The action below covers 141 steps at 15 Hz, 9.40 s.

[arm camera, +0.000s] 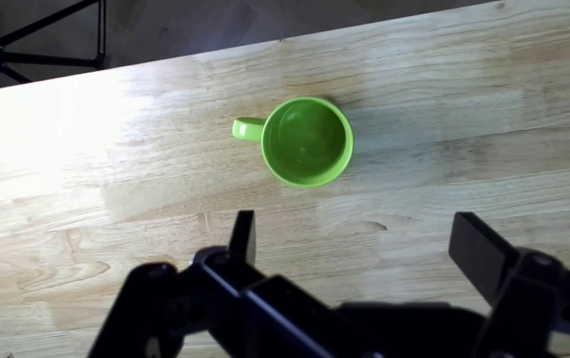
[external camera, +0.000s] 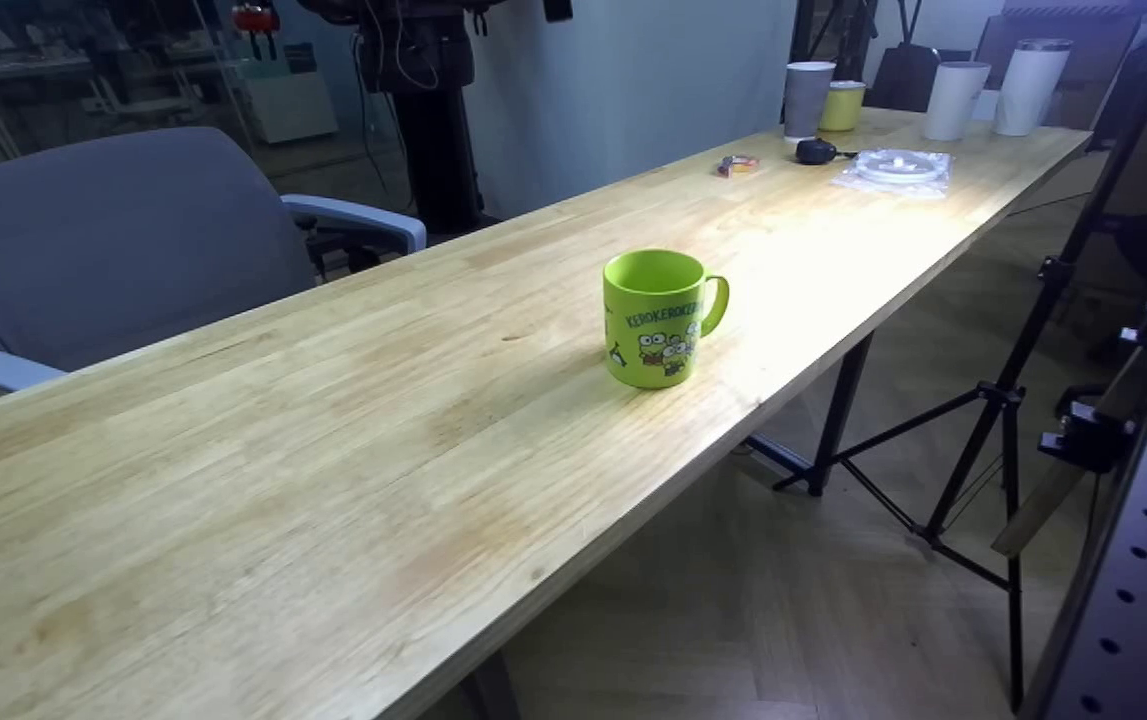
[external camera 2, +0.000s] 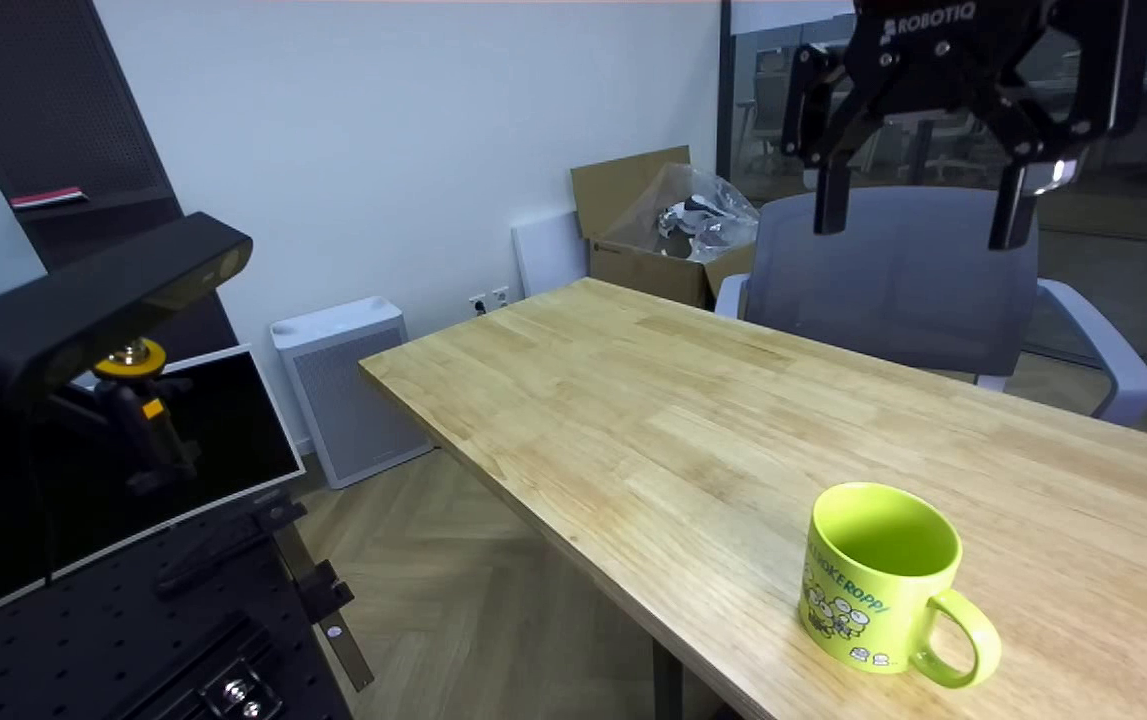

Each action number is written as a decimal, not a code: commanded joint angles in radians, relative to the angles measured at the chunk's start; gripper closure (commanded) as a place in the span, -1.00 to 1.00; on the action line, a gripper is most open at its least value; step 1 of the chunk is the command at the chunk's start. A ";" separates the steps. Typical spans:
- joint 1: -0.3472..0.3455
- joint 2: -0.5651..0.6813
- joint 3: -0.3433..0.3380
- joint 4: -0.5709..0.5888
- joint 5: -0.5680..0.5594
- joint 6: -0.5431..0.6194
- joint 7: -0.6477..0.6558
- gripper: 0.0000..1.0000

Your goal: Move the yellow mug to the other end of the table

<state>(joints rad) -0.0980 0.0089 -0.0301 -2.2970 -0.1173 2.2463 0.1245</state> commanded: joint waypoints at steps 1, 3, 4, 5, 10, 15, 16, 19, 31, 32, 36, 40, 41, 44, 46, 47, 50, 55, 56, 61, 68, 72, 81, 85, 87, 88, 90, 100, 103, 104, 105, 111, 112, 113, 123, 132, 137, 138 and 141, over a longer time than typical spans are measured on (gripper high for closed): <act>0.032 0.138 -0.002 0.135 -0.028 -0.026 0.062 -1.00; 0.052 0.188 -0.002 0.184 -0.024 -0.030 0.073 -1.00; 0.065 0.206 -0.001 0.202 -0.022 -0.030 0.081 -1.00; 0.077 0.224 0.000 0.220 -0.020 -0.032 0.091 -1.00; 0.141 0.264 0.002 0.241 -0.036 0.006 0.152 -1.00; 0.163 0.250 -0.005 0.200 -0.043 0.042 0.195 -1.00; 0.162 0.248 -0.006 0.194 -0.038 0.035 0.197 -1.00; 0.163 0.236 -0.013 0.166 -0.043 0.009 0.216 -1.00; 0.142 0.115 -0.024 -0.019 -0.034 -0.001 0.226 -1.00; 0.136 0.111 -0.025 -0.033 -0.032 0.011 0.214 -1.00; 0.118 0.118 -0.031 -0.070 -0.030 0.057 0.197 -1.00; 0.097 0.129 -0.040 -0.095 -0.024 0.114 0.180 -1.00; 0.091 0.131 -0.043 -0.100 -0.021 0.129 0.177 -1.00; 0.079 0.140 -0.054 -0.112 -0.025 0.180 0.166 -1.00; 0.072 0.151 -0.061 -0.116 -0.031 0.213 0.164 -1.00; 0.070 0.160 -0.065 -0.112 -0.032 0.219 0.169 -1.00; 0.073 0.163 -0.066 -0.109 -0.021 0.199 0.163 -1.00; 0.074 0.166 -0.065 -0.109 -0.021 0.199 0.163 -1.00; 0.074 0.166 -0.065 -0.109 -0.021 0.199 0.163 -1.00; 0.074 0.166 -0.065 -0.109 -0.021 0.199 0.163 -1.00; 0.075 0.206 -0.071 -0.130 -0.021 0.263 0.177 -1.00; 0.087 0.243 -0.080 -0.176 -0.037 0.397 0.179 -1.00; 0.100 0.297 -0.089 -0.246 -0.007 0.557 0.134 -1.00; 0.044 0.296 -0.017 -0.238 0.079 0.441 -0.042 -1.00; 0.066 0.307 -0.046 -0.209 0.058 0.369 -0.039 -1.00; 0.067 0.310 -0.050 -0.196 0.055 0.337 -0.036 -1.00; 0.075 0.311 -0.062 -0.168 0.037 0.276 -0.019 -1.00; 0.080 0.350 -0.080 -0.121 -0.005 0.388 -0.007 -1.00; 0.080 0.379 -0.079 -0.128 0.004 0.457 -0.020 -1.00; 0.080 0.386 -0.081 -0.129 0.004 0.463 -0.021 -1.00; 0.082 0.391 -0.085 -0.128 0.001 0.468 -0.021 -1.00; 0.100 0.417 -0.107 -0.111 -0.024 0.447 -0.008 -1.00; 0.102 0.420 -0.108 -0.106 -0.026 0.444 -0.008 -1.00; 0.105 0.421 -0.109 -0.100 -0.025 0.436 -0.008 -1.00; 0.087 0.473 -0.060 0.036 0.005 0.202 -0.063 -1.00; 0.098 0.530 -0.075 0.076 -0.042 0.188 -0.064 -1.00; 0.109 0.543 -0.079 0.061 -0.066 0.235 -0.058 -1.00; 0.112 0.549 -0.080 0.067 -0.066 0.238 -0.054 -1.00; 0.111 0.563 -0.077 0.080 -0.048 0.267 -0.052 -0.70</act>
<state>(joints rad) 0.0042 0.5545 -0.1014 -2.2393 -0.1607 2.5009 0.0487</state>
